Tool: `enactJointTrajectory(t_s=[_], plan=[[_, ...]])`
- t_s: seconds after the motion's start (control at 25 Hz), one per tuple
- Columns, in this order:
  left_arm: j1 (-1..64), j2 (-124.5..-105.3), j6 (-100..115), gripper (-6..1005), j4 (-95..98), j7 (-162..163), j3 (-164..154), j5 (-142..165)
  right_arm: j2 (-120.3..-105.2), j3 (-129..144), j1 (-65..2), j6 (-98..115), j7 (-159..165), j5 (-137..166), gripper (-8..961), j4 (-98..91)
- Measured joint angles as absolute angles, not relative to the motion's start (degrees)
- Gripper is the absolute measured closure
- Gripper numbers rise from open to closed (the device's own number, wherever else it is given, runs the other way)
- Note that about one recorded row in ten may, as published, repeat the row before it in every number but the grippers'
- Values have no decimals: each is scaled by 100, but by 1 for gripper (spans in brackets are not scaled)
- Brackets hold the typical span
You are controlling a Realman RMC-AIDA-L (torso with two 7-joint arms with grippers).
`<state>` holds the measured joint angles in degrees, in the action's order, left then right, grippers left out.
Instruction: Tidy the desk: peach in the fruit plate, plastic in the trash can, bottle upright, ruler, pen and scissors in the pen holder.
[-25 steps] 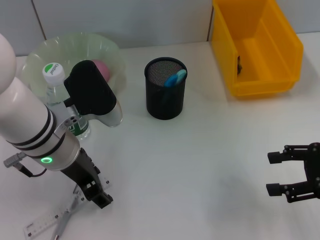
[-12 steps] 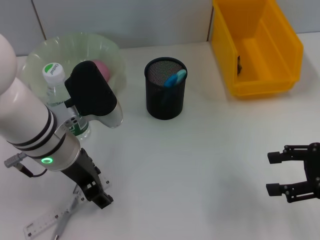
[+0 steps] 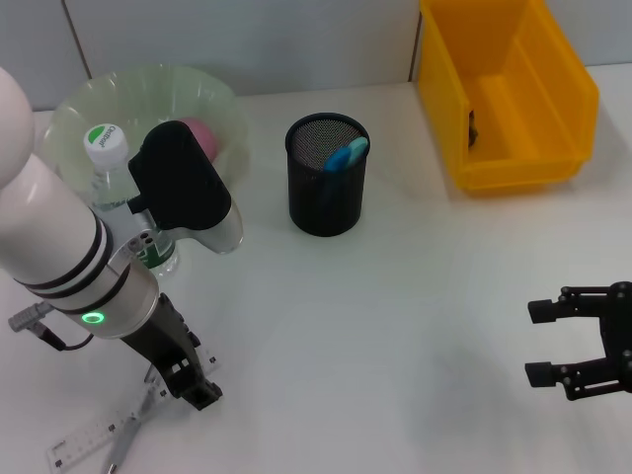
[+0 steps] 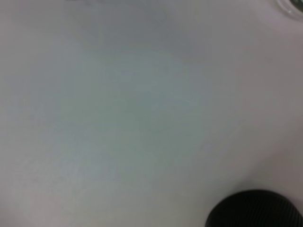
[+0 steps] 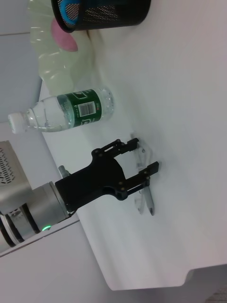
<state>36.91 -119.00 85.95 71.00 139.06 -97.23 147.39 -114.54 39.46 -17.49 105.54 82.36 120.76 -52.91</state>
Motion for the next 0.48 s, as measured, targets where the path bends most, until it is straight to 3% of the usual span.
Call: enactJointTrajectory(t_s=[0.16,0.48], plan=[[3692,-11900,8590,269,7062,13904,-9718,14739,-11457,3946,-1749,10548,8237,12076,118,-5291],[3699,-11900,8561,398,6970,13904,-9712,14739,-11470,3946,-1749,10546,8243,12076,118,-5291]])
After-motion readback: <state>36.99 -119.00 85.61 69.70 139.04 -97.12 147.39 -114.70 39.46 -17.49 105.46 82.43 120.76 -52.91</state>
